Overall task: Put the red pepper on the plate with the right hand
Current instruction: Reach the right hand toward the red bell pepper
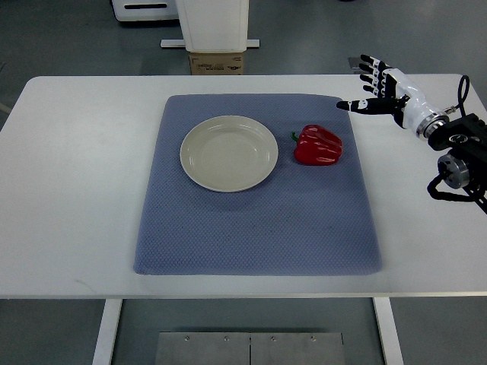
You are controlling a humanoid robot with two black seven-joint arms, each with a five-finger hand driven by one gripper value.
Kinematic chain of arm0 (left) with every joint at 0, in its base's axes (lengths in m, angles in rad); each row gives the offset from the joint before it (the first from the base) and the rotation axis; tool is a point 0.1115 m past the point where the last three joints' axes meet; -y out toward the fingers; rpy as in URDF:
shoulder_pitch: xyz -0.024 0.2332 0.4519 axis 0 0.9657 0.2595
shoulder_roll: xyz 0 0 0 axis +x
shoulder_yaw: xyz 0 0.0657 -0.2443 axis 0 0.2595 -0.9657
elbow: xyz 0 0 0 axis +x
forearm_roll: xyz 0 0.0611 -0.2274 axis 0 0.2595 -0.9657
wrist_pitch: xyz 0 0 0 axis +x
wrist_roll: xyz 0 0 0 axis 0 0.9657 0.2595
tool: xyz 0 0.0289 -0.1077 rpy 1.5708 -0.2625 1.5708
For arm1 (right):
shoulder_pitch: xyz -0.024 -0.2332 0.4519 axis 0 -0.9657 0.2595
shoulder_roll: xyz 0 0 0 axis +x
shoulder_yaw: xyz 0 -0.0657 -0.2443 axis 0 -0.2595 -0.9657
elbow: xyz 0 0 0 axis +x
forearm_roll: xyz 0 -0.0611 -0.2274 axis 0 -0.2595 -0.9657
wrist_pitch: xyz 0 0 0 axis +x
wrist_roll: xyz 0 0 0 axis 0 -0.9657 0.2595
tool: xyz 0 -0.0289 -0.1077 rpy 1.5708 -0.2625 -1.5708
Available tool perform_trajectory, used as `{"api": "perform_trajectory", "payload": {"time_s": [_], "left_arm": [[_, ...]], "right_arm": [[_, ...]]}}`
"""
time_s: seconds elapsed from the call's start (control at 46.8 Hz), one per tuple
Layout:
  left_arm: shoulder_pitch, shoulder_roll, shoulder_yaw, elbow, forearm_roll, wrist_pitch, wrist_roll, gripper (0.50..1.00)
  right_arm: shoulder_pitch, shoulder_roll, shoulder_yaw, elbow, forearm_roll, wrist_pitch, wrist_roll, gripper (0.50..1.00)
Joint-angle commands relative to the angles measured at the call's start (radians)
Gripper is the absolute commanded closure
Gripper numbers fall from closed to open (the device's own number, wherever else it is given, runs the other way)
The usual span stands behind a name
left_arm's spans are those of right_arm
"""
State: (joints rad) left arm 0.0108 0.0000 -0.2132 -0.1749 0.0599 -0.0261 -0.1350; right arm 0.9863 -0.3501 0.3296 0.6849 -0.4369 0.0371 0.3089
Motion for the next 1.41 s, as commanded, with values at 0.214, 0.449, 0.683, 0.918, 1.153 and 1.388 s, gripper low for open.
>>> {"api": "perform_trajectory", "payload": {"time_s": [0.214, 0.449, 0.683, 0.918, 1.153, 1.388], "left_arm": [[0.0, 0.0, 0.0, 0.0, 0.0, 0.0, 0.0, 0.5], [0.0, 0.0, 0.0, 0.0, 0.0, 0.0, 0.0, 0.5], [0.0, 0.0, 0.0, 0.0, 0.0, 0.0, 0.0, 0.5], [0.0, 0.0, 0.0, 0.0, 0.0, 0.0, 0.0, 0.5], [0.0, 0.0, 0.0, 0.0, 0.0, 0.0, 0.0, 0.5], [0.0, 0.0, 0.0, 0.0, 0.0, 0.0, 0.0, 0.5]], "right_arm": [[0.092, -0.007, -0.219, 0.022, -0.101, 0.012, 0.082, 0.5], [0.166, 0.002, -0.382, 0.028, -0.166, 0.018, 0.119, 0.5], [0.209, 0.006, -0.452, 0.027, -0.212, 0.018, 0.124, 0.5], [0.215, 0.036, -0.52, 0.012, -0.235, 0.01, 0.124, 0.505], [0.209, 0.086, -0.573, -0.054, -0.237, 0.003, 0.121, 0.517], [0.199, 0.111, -0.603, -0.119, -0.237, 0.003, 0.122, 0.528]]}}
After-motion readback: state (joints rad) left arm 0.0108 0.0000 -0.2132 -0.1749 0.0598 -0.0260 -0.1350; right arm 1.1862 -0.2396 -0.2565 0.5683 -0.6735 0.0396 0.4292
